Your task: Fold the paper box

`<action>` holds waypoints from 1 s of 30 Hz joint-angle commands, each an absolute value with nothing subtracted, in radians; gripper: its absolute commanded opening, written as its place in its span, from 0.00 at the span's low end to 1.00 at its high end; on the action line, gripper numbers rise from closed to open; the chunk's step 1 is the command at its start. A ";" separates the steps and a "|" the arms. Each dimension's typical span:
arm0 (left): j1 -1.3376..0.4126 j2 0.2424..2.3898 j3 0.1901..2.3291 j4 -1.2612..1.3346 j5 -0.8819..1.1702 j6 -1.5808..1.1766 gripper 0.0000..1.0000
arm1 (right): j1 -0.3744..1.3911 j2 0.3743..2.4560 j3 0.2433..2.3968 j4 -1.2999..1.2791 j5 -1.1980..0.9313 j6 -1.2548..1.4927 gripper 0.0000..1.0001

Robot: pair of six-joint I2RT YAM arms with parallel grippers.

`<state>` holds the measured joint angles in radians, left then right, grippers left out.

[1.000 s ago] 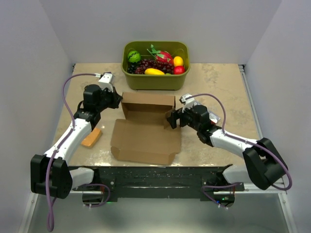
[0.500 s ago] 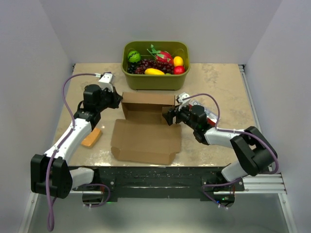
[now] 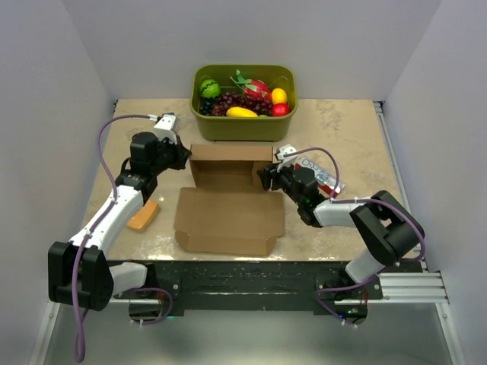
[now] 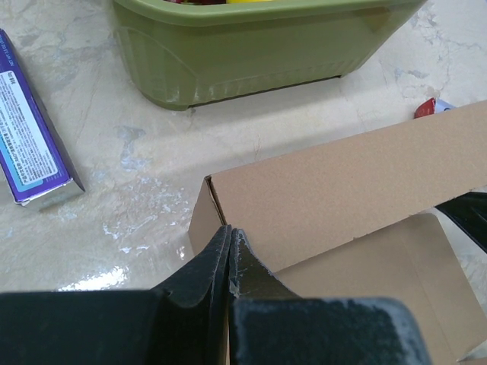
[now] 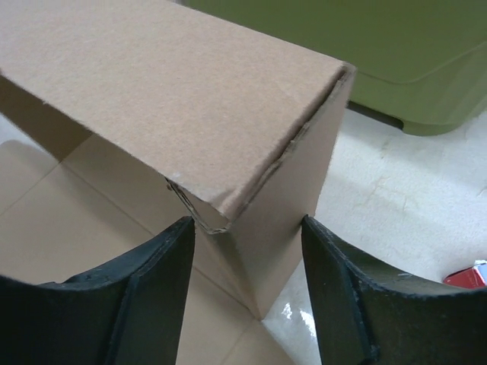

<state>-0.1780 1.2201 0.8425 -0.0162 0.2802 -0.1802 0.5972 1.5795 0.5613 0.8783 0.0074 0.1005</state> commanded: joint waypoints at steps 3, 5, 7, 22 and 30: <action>-0.190 1.246 0.841 -0.097 0.334 -0.172 0.04 | 0.629 1.626 0.595 1.040 0.028 0.153 0.51; -0.190 1.246 0.839 -0.094 0.337 -0.172 0.04 | 0.629 1.641 0.604 1.040 0.038 0.163 0.45; -0.190 1.246 0.839 -0.094 0.341 -0.173 0.04 | 0.632 1.651 0.614 1.040 0.047 0.167 0.42; -0.192 1.238 0.828 -0.071 0.368 -0.190 0.03 | 0.724 1.713 0.687 0.933 0.423 0.186 0.13; -0.192 1.232 0.824 -0.066 0.368 -0.192 0.03 | 0.750 1.755 0.721 0.876 0.590 0.176 0.00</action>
<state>-0.1768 1.2201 0.8425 -0.0139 0.2882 -0.1795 0.7185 1.7279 0.6800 0.9188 0.5255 0.1463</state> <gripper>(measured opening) 0.038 0.186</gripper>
